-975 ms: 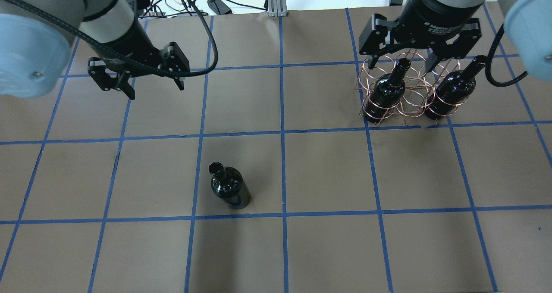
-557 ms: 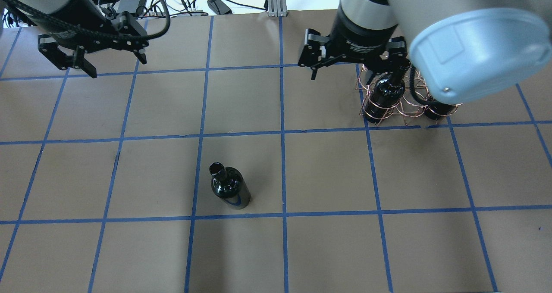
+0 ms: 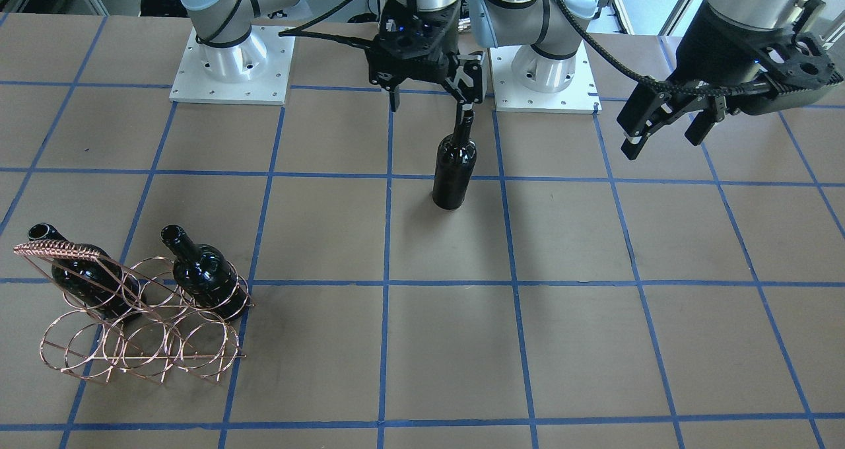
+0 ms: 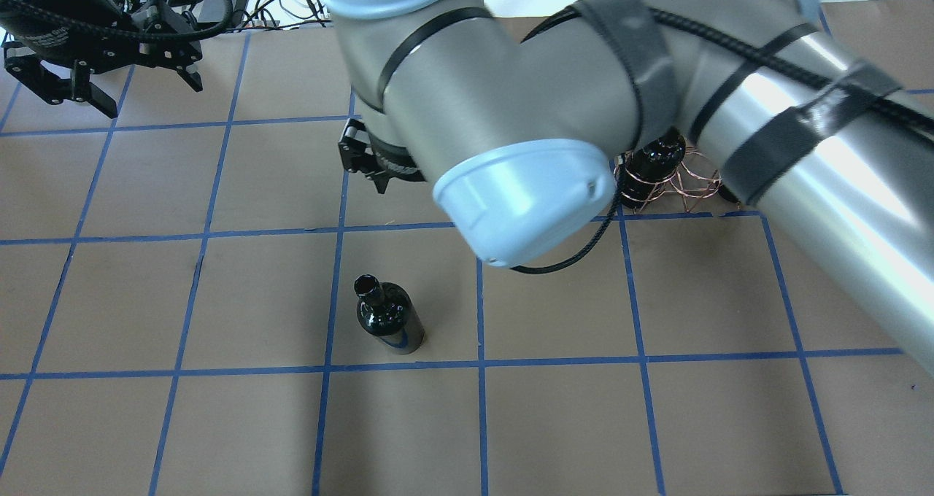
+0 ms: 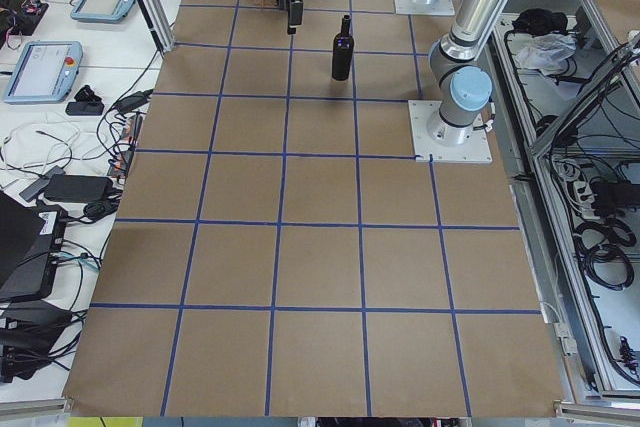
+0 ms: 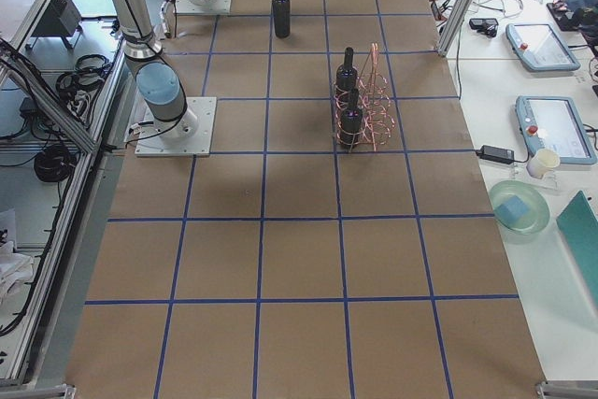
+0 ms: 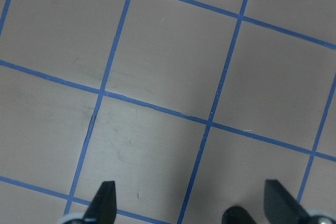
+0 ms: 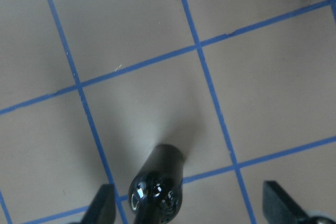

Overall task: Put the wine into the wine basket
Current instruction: 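Lower the right gripper onto the standing bottle and grasp its neck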

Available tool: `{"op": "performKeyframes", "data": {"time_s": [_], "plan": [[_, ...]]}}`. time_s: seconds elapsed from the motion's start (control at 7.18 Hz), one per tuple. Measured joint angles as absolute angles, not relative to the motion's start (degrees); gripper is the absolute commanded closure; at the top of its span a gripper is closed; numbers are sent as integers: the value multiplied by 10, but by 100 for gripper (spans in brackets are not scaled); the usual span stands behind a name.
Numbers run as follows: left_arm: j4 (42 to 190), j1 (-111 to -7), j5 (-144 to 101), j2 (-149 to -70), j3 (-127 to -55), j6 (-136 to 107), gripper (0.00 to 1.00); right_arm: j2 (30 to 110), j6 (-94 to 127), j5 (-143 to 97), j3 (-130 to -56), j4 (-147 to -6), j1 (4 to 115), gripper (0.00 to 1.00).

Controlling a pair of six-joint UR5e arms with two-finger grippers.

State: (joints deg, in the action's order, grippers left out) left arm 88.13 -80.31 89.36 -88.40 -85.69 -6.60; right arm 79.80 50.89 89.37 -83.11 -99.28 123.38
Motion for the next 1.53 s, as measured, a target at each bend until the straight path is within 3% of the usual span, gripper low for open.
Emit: {"op": "performKeyframes", "data": {"time_s": [0.42,0.7,0.97,1.25,1.39,1.53], "plan": [[881,-780,907,-883,-859,-45,0,740,534,878,-823,-991,1290,1],[881,-760,910,-882,-860,-43,0,733,516,864,-828,-986,1293,11],[883,-750,910,-882,-861,-43,0,732,510,857,-839,-984,1294,33],[888,-748,909,-882,-862,-44,0,735,510,862,-847,-984,1294,34],[891,-747,908,-882,-863,-44,0,736,509,863,-848,-984,1294,47],[893,-746,907,-882,-863,-45,0,736,509,864,-848,-987,1294,48]]}}
